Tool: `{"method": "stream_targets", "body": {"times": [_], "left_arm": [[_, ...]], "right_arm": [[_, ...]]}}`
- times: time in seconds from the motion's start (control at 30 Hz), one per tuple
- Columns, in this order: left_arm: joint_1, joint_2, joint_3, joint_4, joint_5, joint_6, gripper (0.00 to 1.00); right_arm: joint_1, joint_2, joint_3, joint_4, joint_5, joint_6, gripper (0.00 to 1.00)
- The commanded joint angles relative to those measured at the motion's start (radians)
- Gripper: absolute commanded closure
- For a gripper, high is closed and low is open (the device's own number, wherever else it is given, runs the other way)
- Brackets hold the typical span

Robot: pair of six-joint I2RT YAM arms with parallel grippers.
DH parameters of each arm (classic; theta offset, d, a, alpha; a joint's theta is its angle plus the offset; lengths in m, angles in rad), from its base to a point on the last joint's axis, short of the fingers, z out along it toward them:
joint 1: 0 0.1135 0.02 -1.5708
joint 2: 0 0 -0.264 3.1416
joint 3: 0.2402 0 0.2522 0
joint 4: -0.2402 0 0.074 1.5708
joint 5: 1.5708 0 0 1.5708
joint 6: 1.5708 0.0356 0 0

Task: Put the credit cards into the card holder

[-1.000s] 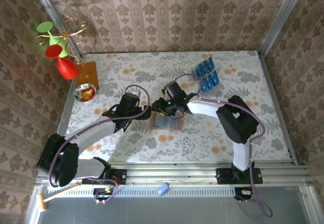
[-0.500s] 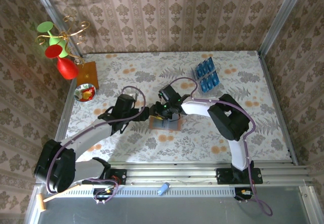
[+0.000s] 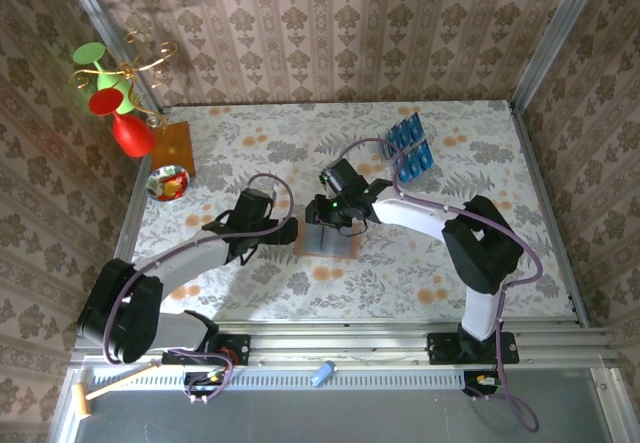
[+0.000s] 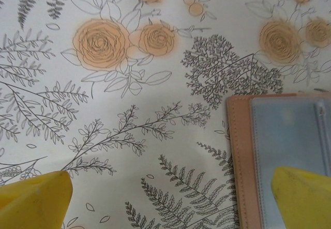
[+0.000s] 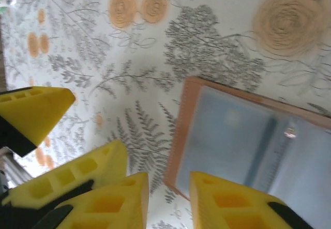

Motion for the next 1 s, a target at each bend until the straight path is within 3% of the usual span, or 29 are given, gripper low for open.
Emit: {"method": "stream_targets", "body": {"times": [0.0,0.1,0.3,0.97], "left_arm": [[-0.015,0.026,0.038,0.016,0.005,0.010,0.00],[-0.039,0.049,0.052,0.021,-0.012,0.008,0.00],[-0.084,0.103,0.069,0.039,-0.036,-0.002,0.00],[-0.153,0.158,0.082,0.039,-0.075,-0.015,0.00]], "right_arm": [[0.004,-0.015,-0.051,-0.087,0.100,-0.065,0.80],[0.012,-0.011,-0.075,-0.091,0.120,-0.093,0.90],[0.017,0.008,-0.112,-0.074,0.120,-0.140,0.98],[-0.006,-0.020,-0.186,-0.098,0.155,-0.287,1.00]]}}
